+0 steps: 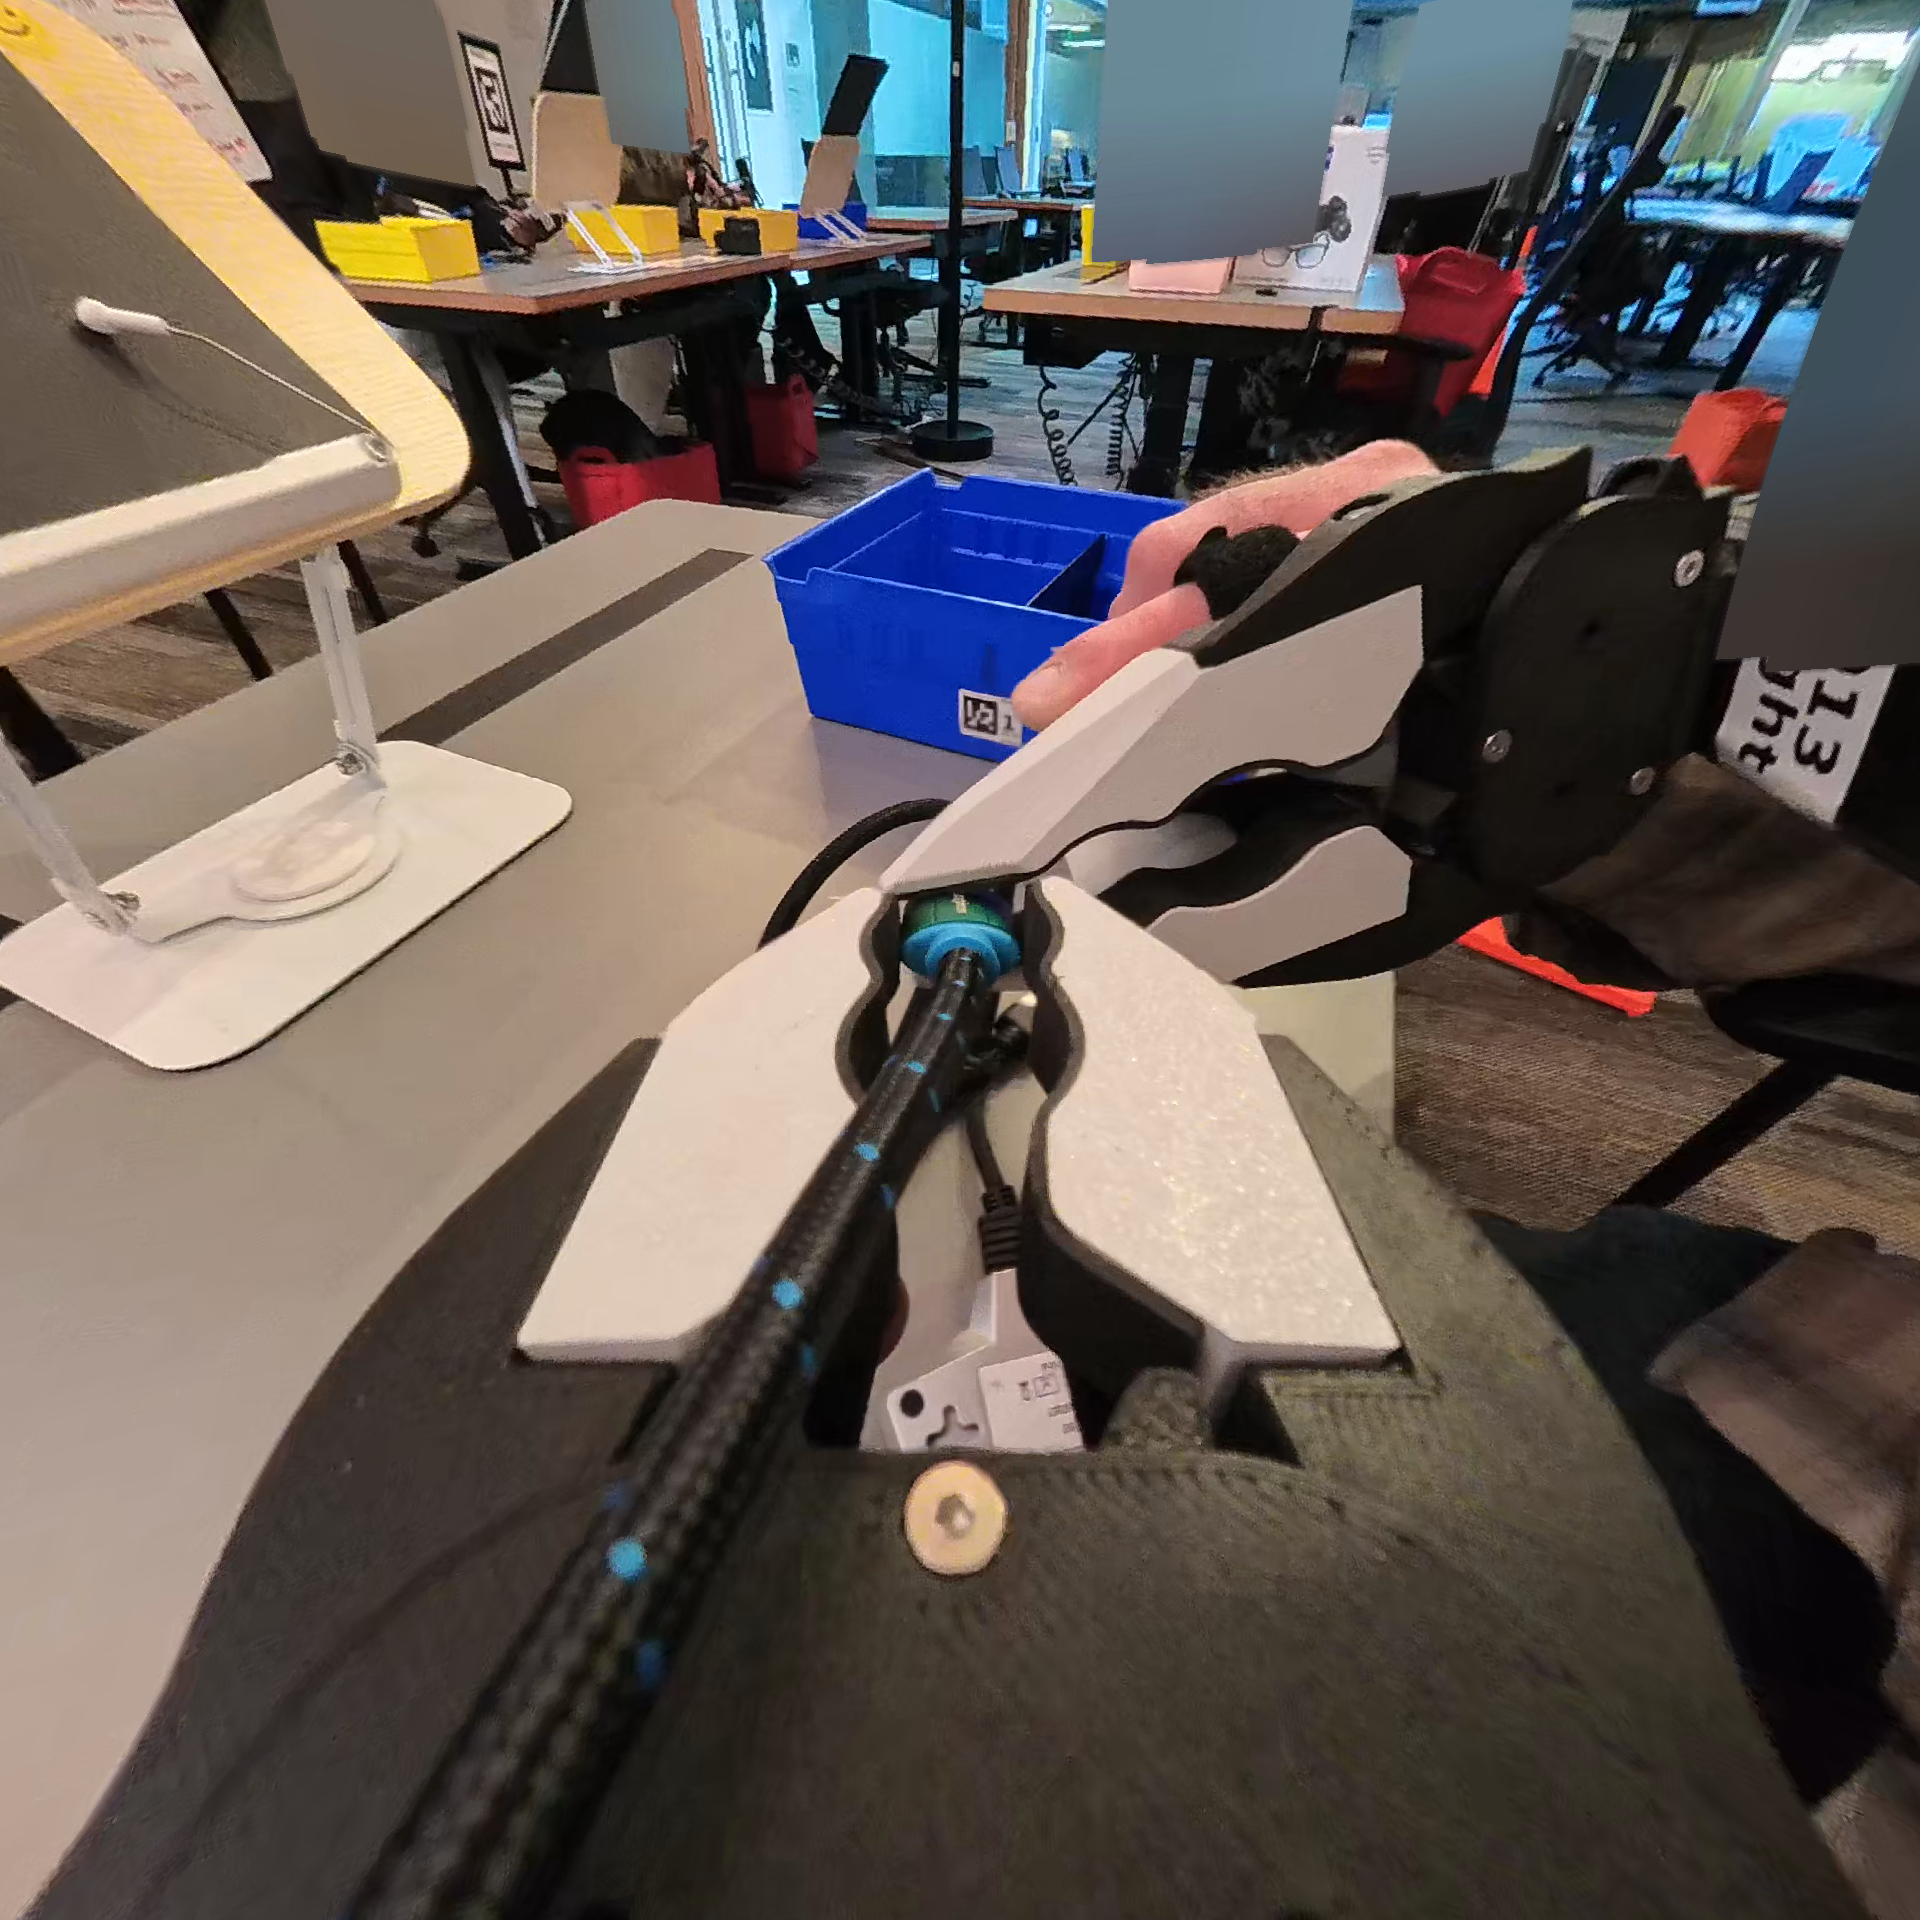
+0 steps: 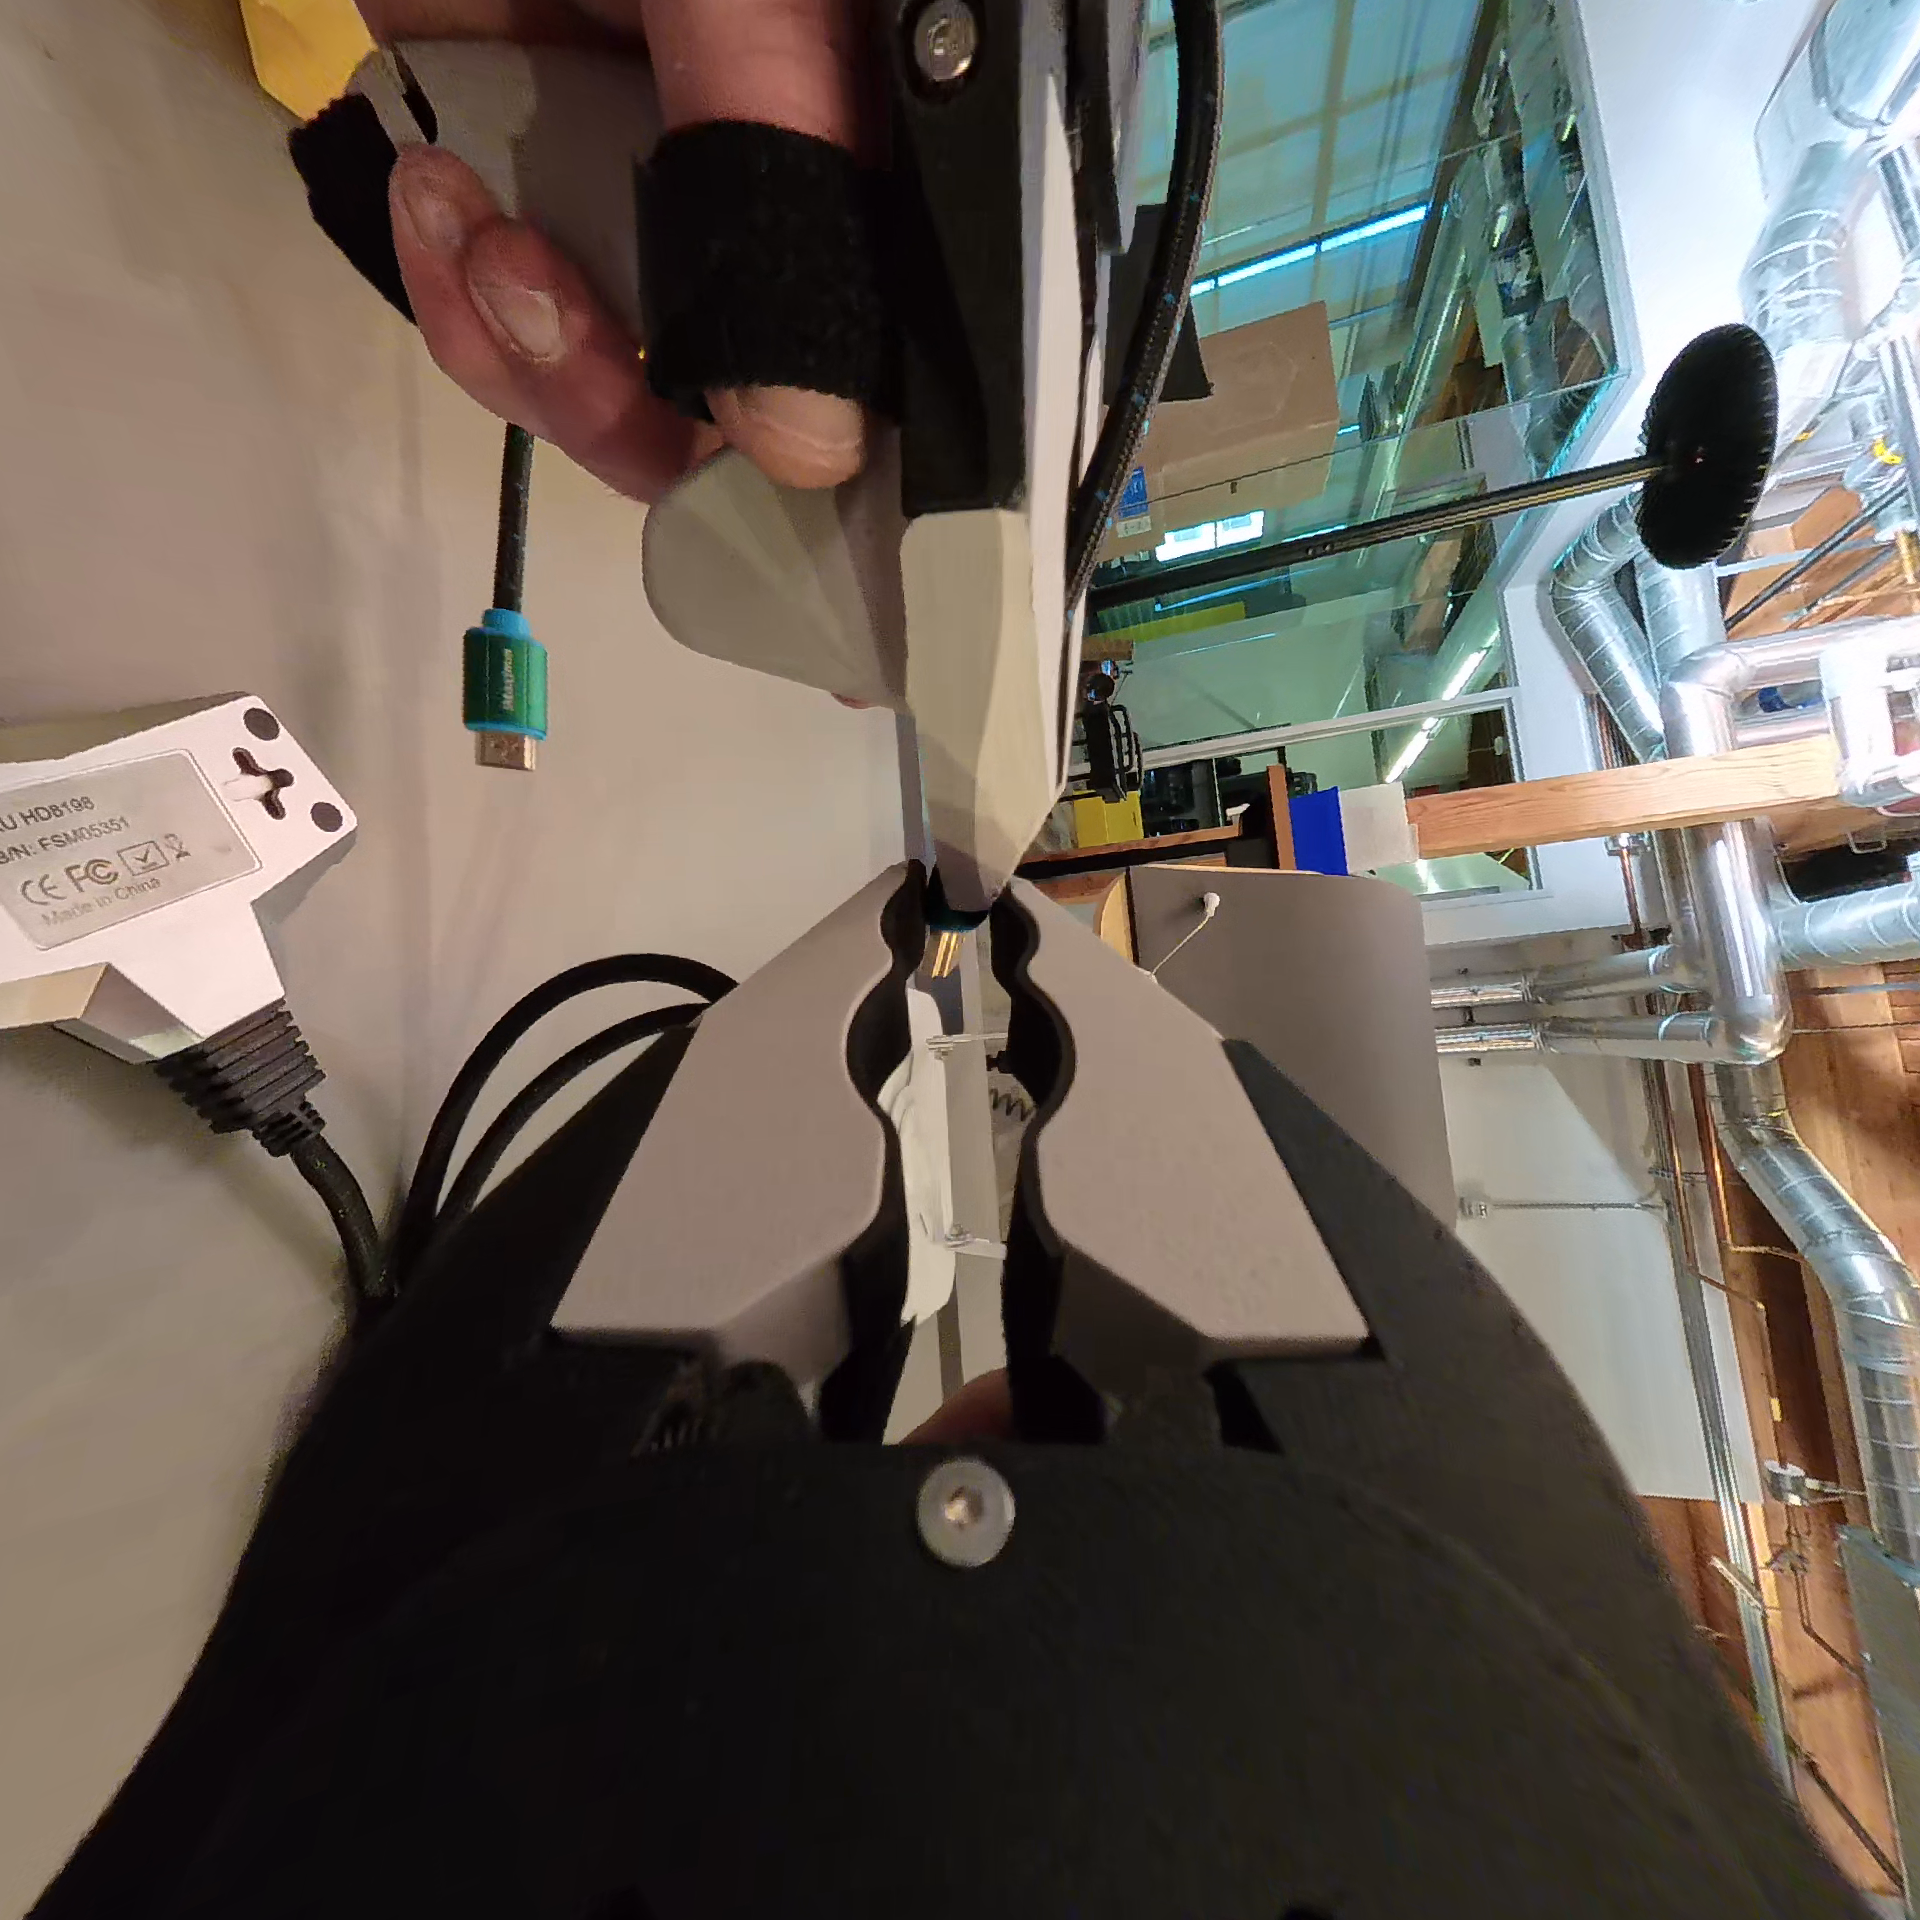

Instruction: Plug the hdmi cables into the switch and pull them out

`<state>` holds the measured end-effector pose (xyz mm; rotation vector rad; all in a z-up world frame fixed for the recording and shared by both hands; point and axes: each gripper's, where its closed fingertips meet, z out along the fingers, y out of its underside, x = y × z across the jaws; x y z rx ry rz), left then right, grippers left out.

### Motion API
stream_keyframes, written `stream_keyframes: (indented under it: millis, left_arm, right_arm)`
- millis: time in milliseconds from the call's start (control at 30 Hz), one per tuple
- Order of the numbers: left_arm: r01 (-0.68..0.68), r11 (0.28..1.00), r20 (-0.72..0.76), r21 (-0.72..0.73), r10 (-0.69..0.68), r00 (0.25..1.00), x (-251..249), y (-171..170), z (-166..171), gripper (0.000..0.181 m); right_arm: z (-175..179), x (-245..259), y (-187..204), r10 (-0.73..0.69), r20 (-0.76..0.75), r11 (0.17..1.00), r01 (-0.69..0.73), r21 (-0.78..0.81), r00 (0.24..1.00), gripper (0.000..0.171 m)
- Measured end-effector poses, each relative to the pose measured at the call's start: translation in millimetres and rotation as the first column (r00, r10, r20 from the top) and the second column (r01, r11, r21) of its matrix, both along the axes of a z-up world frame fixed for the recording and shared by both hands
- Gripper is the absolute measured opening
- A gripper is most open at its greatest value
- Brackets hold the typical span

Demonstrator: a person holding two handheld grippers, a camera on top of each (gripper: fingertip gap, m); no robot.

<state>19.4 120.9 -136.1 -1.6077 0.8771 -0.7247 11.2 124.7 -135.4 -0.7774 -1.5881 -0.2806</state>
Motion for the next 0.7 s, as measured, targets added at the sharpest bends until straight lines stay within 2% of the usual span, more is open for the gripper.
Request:
stream_keyframes:
  millis: [600, 700]
  left_arm:
    - [-0.026, 1.000, -0.011, -0.011, 0.026, 1.000, -2.2, 6.8, -10.7, 0.021]
    - [-0.042, 0.999, 0.002, -0.020, 0.042, 0.999, -5.8, 10.7, -11.0, 0.021]
  right_arm:
    - [-6.7, 3.7, 3.4, -0.006, -0.005, 0.999, 0.006, -0.036, 1.000, 0.011]
    - [-8.1, 3.3, 1.3, 0.011, -0.017, 0.998, -0.012, -0.069, 1.000, 0.020]
